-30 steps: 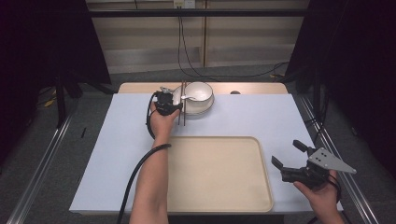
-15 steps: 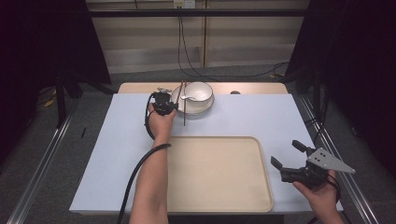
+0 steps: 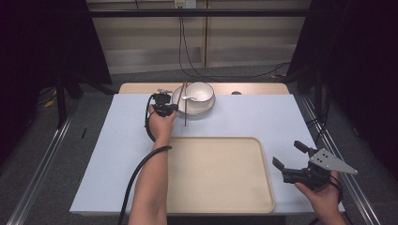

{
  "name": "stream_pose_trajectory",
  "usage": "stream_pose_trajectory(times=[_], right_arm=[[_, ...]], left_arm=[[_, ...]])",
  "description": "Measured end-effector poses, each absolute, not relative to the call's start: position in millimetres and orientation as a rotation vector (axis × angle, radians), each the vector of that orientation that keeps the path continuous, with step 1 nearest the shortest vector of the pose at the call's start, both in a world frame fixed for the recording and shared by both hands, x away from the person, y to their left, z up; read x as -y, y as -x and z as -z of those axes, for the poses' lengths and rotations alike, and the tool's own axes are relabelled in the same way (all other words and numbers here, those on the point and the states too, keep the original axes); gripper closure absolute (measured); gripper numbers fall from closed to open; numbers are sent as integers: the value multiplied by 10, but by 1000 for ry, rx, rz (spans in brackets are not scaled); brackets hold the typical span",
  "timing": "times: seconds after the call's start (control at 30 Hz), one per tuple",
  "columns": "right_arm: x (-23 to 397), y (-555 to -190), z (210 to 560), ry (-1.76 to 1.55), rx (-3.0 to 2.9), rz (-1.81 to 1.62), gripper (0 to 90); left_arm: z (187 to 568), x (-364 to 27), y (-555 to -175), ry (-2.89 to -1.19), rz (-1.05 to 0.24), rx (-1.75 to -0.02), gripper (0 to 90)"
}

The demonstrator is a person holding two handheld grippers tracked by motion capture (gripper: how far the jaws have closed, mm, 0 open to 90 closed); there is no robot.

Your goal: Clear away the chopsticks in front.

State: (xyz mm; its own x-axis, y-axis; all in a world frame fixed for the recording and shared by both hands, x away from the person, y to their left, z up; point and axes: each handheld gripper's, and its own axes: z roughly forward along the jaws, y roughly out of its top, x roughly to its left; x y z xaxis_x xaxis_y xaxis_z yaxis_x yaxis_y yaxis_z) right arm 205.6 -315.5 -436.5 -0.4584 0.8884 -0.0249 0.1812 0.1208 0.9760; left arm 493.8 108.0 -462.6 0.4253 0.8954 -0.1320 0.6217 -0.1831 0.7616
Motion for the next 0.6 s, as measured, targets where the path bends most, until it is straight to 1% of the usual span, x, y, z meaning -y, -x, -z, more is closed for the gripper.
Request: stream_pose_trajectory(times=[0.07,0.2,0.3,0.47,0.6], right_arm=[[3155,-2053,4364,-1044,-1753,-1384,29],[3150,-2053,4363,-1033,-1745,-1394,29],[3148,-2050,4362,-1034,-1747,-1397,28],[3155,-2055,4366,-1044,-1744,-1392,28],[3150,-2052,4368,-1048,-1746,-1391,28]], left_arm=[[4629,-1098,-4924,-1919,-456,-1278,835],[4663,-1095,-4917,-1930,-446,-1285,806],[4661,-1113,-4913,-1917,-440,-1313,850],[4610,-1121,-4885,-1924,-429,-1314,856],[4578,-1221,-4807,-1859,-410,-1325,856]])
